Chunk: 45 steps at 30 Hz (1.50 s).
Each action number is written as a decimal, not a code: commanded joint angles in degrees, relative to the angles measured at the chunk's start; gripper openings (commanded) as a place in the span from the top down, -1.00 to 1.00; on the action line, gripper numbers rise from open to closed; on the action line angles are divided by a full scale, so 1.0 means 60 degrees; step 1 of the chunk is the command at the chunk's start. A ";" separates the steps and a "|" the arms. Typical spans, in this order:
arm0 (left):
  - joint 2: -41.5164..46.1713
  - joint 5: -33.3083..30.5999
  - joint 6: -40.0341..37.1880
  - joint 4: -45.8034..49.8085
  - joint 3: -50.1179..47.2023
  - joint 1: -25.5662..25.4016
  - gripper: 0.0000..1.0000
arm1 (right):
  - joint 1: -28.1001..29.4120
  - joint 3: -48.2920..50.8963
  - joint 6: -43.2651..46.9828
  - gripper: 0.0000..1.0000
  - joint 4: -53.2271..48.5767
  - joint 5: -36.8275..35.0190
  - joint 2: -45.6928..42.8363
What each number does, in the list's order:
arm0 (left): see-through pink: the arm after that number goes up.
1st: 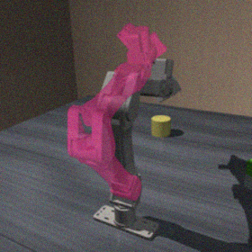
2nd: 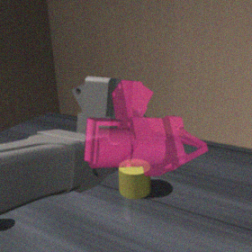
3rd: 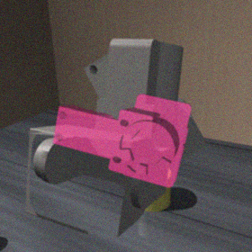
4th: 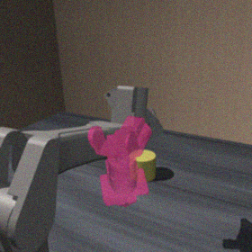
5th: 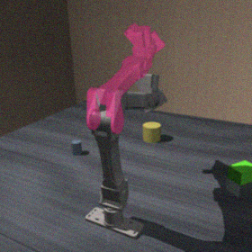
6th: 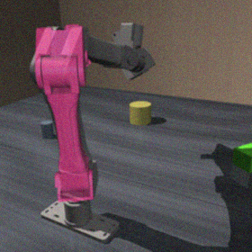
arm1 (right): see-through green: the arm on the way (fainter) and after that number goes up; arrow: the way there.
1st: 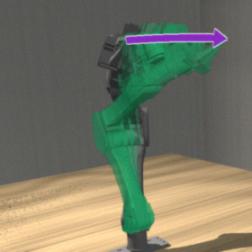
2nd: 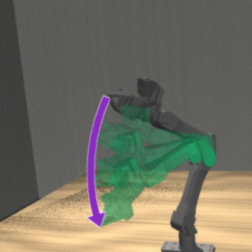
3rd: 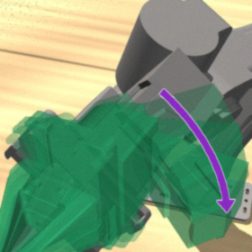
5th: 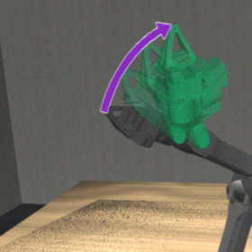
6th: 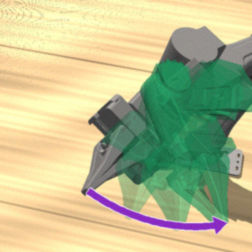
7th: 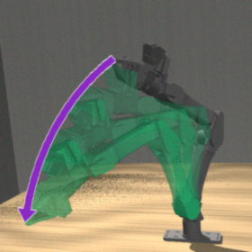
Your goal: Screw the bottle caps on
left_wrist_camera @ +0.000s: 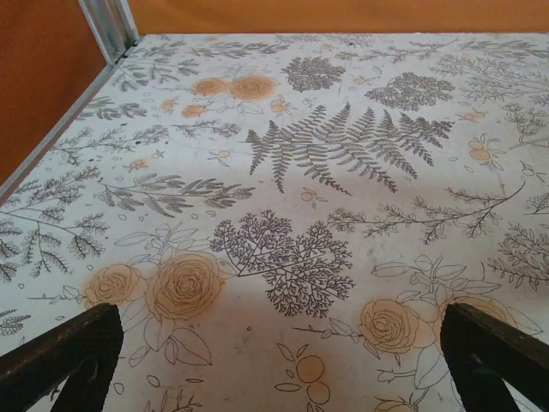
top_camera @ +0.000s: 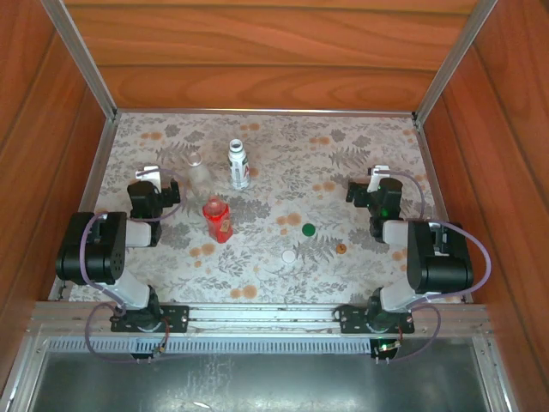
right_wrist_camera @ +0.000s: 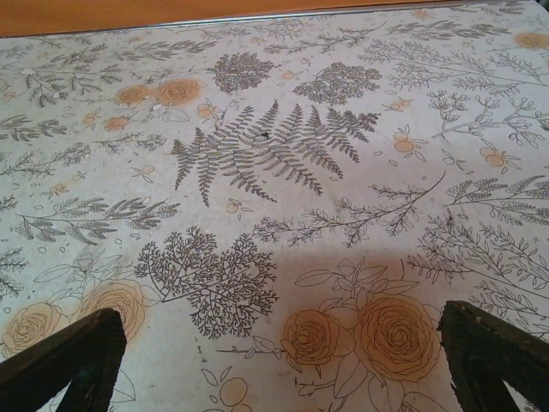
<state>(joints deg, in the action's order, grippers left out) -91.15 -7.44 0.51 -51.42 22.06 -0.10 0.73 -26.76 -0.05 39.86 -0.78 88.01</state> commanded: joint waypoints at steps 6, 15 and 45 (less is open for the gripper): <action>0.0123 -0.0034 0.0104 -0.0029 0.0071 0.0087 -1.00 | 0.0052 -0.0109 0.0127 -0.99 0.0055 0.0142 -0.0049; 0.0128 -0.0019 0.0144 -0.0031 0.0072 0.0098 -1.00 | 0.0043 -0.0107 0.0126 -0.99 0.0066 0.0144 -0.0062; 0.8131 -0.3576 -0.0795 0.3418 -0.0748 -0.2353 -1.00 | 0.0950 -0.0715 0.0595 -0.99 -0.4487 0.1532 -0.4428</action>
<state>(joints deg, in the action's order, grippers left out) -50.65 -24.21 -3.40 -40.80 15.62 -12.69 3.86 -28.77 1.34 19.86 4.25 64.66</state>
